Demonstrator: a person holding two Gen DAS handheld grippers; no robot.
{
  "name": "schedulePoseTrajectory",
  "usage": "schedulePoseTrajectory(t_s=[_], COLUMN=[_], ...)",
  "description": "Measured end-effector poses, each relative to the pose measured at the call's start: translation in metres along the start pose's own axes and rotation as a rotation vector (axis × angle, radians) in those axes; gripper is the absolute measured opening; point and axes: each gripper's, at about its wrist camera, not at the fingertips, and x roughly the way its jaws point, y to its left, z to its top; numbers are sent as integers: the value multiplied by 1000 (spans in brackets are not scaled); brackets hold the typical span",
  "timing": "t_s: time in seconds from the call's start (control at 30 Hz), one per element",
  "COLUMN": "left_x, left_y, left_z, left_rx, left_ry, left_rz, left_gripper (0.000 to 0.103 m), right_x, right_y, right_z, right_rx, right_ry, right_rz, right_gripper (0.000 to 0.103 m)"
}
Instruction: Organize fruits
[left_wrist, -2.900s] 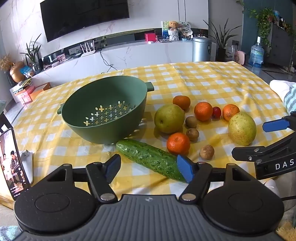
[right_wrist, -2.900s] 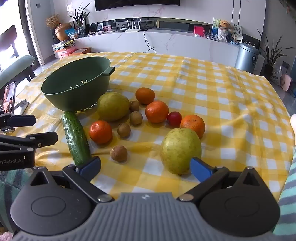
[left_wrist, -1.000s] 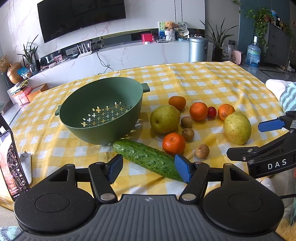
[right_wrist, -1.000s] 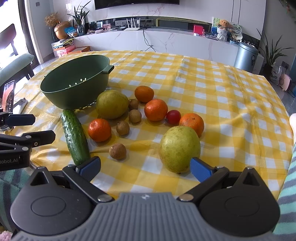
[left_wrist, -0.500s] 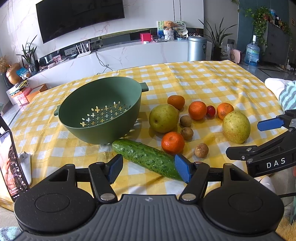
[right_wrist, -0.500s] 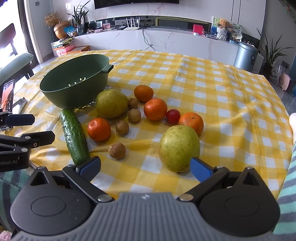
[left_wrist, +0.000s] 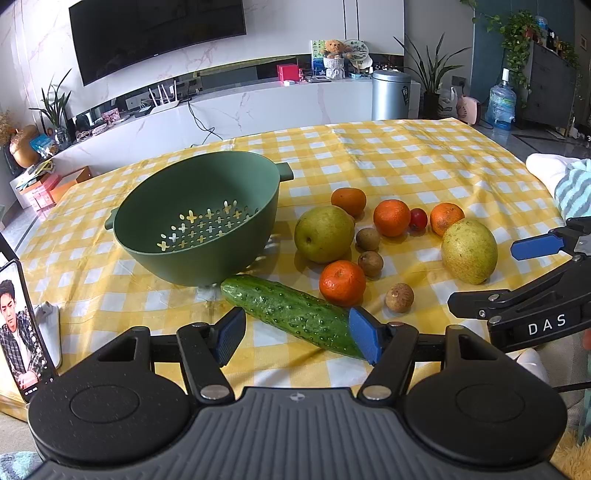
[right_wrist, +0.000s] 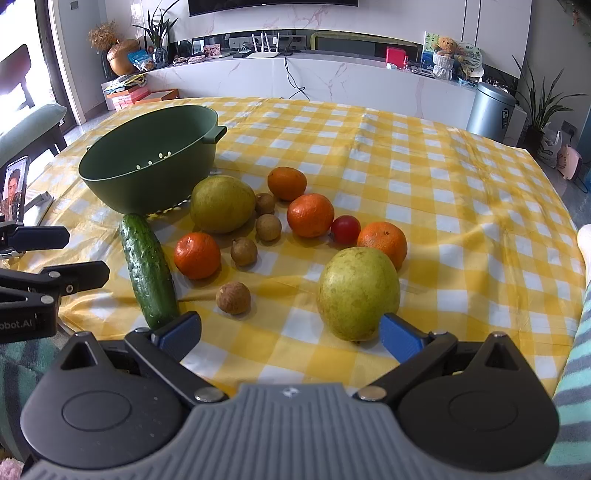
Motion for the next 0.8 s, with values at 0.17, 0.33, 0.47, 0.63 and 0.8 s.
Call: schedulePoseTrajectory(t_s=[0.17,0.33,0.47,0.63,0.8], left_x=[0,1,2,8,18], left_y=[-2,-2,1,-2,-7], left_z=[-1,-1,2,7,19], left_rx=[3,5,-10,10,2], left_ry=[2,10,21,13,-12], left_rz=[-7,-16,-31,-58,-97], left_gripper=[76,76,69,61,61], right_x=[1,0,0,-10,-5], right_y=[-1,-1,-3,-8,-20], right_z=[0,-5,-7,-11,-5], right_rx=[0,0,0,-1,6], right_ry=[1,2,-7,-125,-141], right_rz=[0,0,1,-22,-93], right_gripper=[99,99,99,99,99])
